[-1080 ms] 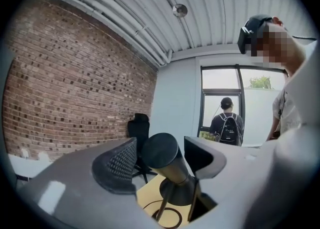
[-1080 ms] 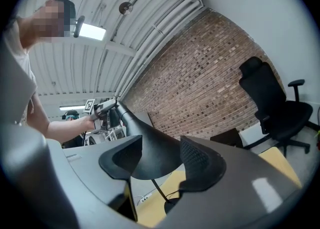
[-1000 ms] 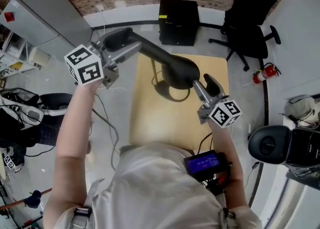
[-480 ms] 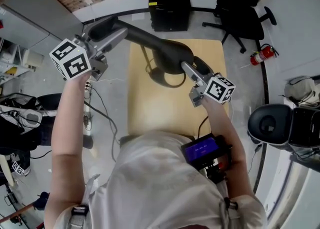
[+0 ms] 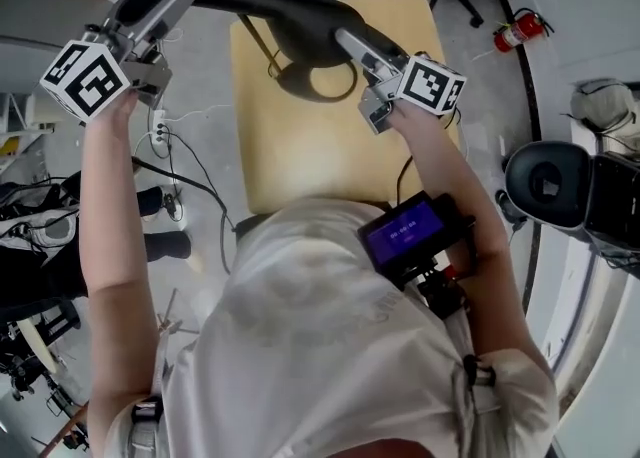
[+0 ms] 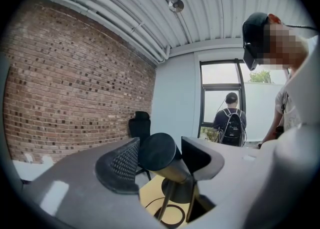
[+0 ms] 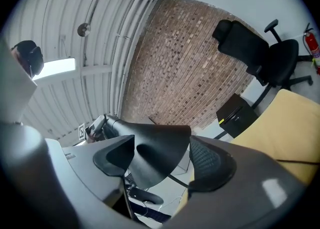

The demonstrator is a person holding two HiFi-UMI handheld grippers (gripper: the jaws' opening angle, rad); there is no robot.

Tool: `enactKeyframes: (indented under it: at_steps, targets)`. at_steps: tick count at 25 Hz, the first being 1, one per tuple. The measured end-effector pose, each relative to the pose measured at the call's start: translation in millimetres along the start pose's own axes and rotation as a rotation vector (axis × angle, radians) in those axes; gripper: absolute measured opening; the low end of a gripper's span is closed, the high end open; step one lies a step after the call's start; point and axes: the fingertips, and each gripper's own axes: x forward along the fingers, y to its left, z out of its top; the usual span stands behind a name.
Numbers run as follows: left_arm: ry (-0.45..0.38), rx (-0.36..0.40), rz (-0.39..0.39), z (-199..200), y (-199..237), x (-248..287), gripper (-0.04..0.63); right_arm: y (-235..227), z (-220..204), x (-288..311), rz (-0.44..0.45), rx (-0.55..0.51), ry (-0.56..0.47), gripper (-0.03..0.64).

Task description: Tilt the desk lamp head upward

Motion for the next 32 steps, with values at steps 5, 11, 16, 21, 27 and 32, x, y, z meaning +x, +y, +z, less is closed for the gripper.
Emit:
enactKeyframes:
  at_steps: [5,11,16,21,27,32]
  targets:
    - [0.011,-0.010,0.006,-5,2,0,0.262,4,11,-2,0.018,-0.002,-0.009,0.348]
    - [-0.010,-0.066,0.006,-14,1,-4,0.261,2,27,-7,-0.031,-0.079,0.003,0.351]
    - [-0.010,-0.086,0.012,-16,5,-7,0.259,5,40,-2,-0.053,-0.134,0.021,0.356]
    - [-0.015,-0.109,0.014,-26,4,-12,0.258,6,47,-4,-0.061,-0.166,0.011,0.356]
    - [-0.038,-0.140,0.004,-31,5,-15,0.256,10,56,-4,-0.068,-0.217,0.021,0.359]
    - [-0.052,-0.174,-0.009,-34,7,-17,0.255,19,70,-5,-0.068,-0.284,0.018,0.357]
